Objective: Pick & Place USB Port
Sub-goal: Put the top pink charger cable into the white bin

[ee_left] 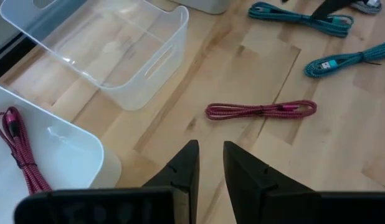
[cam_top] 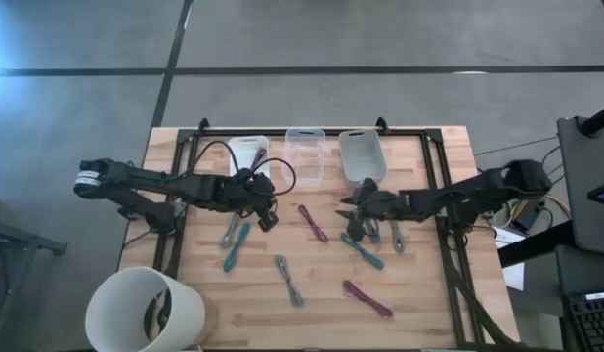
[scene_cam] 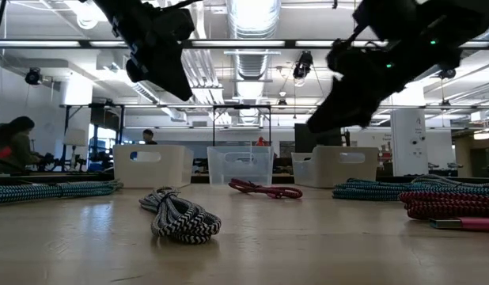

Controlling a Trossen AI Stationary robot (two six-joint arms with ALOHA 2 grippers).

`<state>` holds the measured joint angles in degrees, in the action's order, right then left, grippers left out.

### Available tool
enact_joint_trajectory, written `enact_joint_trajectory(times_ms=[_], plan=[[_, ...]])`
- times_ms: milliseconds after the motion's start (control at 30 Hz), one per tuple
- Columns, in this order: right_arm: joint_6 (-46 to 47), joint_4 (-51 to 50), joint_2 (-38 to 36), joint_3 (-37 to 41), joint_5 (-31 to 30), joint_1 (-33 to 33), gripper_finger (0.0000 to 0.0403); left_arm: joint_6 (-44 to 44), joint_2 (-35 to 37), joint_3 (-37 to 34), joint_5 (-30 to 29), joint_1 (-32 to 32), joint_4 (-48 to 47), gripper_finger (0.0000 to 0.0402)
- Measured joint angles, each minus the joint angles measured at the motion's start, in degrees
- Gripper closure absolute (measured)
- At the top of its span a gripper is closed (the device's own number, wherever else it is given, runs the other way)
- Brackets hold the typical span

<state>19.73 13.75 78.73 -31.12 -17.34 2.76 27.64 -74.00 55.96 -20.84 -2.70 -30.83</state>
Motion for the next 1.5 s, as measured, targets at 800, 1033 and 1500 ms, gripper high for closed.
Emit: enact_joint_trajectory(times_ms=[800, 1033, 1500], plan=[[2.8, -16.3, 31.1, -26.5, 6.3, 0.8, 0.0234, -0.7, 0.0, -0.1, -0.2, 0.0, -0.3, 0.0333], [2.3, -16.4, 33.6, -28.8, 9.7, 0.9, 0.0300, -0.7, 0.0, -0.1, -0.2, 0.0, -0.6, 0.0333], [-1.3, -23.2, 28.8, -28.4, 12.0, 1.1, 0.0391, 0.0, 0.0, -0.1, -0.1, 0.0, -0.4, 0.0333]])
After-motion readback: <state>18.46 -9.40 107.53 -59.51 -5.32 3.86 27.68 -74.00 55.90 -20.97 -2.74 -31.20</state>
